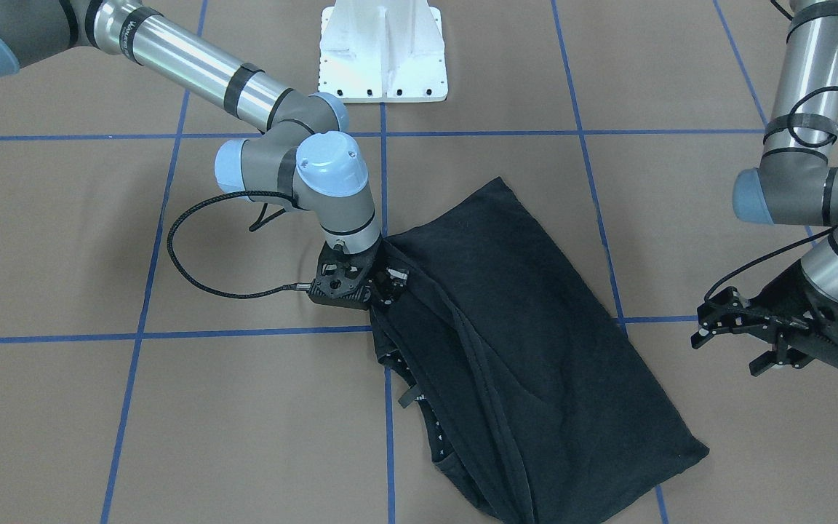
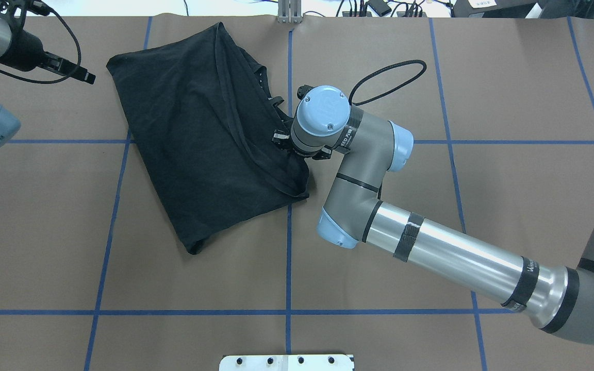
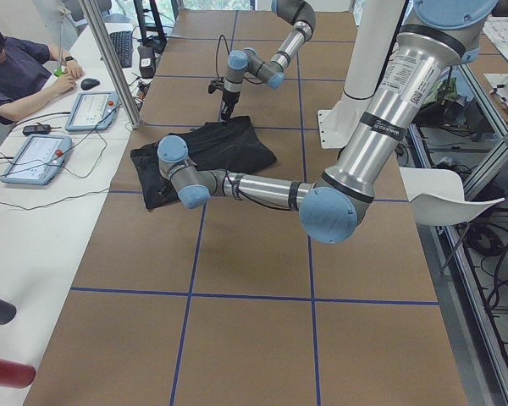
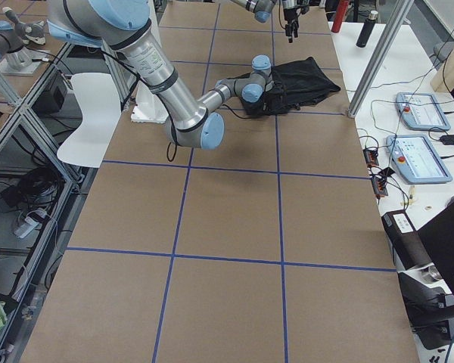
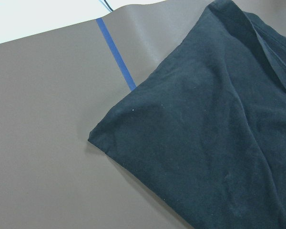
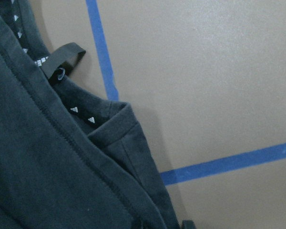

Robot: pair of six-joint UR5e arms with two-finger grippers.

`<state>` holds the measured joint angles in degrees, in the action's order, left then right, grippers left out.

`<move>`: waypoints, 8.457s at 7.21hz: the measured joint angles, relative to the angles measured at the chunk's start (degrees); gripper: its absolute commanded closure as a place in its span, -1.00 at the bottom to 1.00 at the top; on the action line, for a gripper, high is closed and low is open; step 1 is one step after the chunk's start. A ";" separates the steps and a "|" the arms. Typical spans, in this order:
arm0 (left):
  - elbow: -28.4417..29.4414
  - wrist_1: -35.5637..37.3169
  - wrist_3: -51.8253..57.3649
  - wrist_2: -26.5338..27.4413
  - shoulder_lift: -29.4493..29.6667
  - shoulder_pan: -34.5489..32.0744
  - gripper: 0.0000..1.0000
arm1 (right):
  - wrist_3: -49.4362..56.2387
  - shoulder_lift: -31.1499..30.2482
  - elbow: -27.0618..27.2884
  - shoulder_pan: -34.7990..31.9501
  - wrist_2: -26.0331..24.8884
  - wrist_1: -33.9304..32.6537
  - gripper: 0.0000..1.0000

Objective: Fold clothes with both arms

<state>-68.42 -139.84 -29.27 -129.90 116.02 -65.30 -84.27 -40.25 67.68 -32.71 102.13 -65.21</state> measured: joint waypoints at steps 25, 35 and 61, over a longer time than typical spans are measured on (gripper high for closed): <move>-0.10 -0.91 -2.23 -0.27 0.00 1.96 -1.00 | 2.69 1.38 15.58 7.87 -1.02 -29.38 -0.88; -0.21 -1.05 -2.11 -0.26 -0.90 2.37 -1.00 | 27.49 1.43 25.86 14.16 -5.72 -39.21 -0.97; -0.33 -1.05 -2.46 -0.26 -0.97 2.44 -1.00 | 72.91 2.65 20.72 20.14 -10.91 -51.78 0.37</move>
<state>-68.75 -140.89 -31.73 -130.17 115.05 -62.86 -11.36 -37.60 88.40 -12.57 91.21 -117.00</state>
